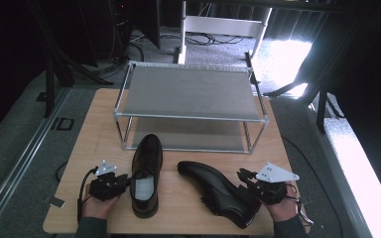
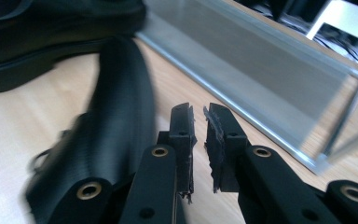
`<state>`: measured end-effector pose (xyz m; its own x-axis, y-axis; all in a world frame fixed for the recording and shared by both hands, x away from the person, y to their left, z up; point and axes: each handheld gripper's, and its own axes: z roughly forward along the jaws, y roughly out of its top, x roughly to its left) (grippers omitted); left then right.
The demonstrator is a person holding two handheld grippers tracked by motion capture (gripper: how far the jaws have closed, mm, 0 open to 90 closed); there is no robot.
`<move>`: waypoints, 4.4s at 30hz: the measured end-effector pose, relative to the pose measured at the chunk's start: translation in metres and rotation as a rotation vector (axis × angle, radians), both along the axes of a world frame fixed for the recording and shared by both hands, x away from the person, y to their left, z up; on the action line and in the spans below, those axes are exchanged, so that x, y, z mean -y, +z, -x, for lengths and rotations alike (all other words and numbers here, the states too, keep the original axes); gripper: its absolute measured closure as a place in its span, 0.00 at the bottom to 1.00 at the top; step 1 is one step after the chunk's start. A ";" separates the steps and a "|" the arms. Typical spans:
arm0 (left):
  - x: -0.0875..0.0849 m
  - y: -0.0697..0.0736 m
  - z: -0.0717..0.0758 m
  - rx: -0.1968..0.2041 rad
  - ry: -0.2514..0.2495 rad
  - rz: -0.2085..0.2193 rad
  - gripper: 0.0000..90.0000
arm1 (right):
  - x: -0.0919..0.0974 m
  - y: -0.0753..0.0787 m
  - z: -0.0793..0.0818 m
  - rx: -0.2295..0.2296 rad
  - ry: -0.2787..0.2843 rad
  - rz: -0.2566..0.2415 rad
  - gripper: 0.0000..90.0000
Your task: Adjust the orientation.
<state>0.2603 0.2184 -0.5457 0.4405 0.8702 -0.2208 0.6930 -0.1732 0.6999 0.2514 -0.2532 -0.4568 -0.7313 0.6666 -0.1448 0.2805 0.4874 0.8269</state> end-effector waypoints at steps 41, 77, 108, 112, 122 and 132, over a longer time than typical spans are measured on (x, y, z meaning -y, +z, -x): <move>0.038 0.001 0.007 0.007 -0.164 0.023 0.70 | 0.001 -0.021 -0.017 -0.102 0.033 0.018 1.00; 0.037 0.001 0.005 0.027 -0.118 -0.001 0.68 | 0.047 -0.022 -0.061 -0.157 -0.017 0.016 0.68; 0.071 0.001 -0.008 0.046 -0.175 0.054 0.78 | 0.013 -0.023 -0.079 -0.167 0.006 0.108 0.90; 0.079 0.001 -0.010 0.043 -0.194 0.061 0.78 | 0.009 -0.018 -0.080 -0.156 -0.016 0.083 0.91; 0.095 0.001 -0.012 0.040 -0.223 0.067 0.78 | -0.010 -0.020 -0.086 -0.144 -0.075 0.103 0.92; 0.124 0.002 -0.012 0.045 -0.296 0.067 0.78 | -0.019 -0.021 -0.079 -0.147 -0.065 0.105 0.91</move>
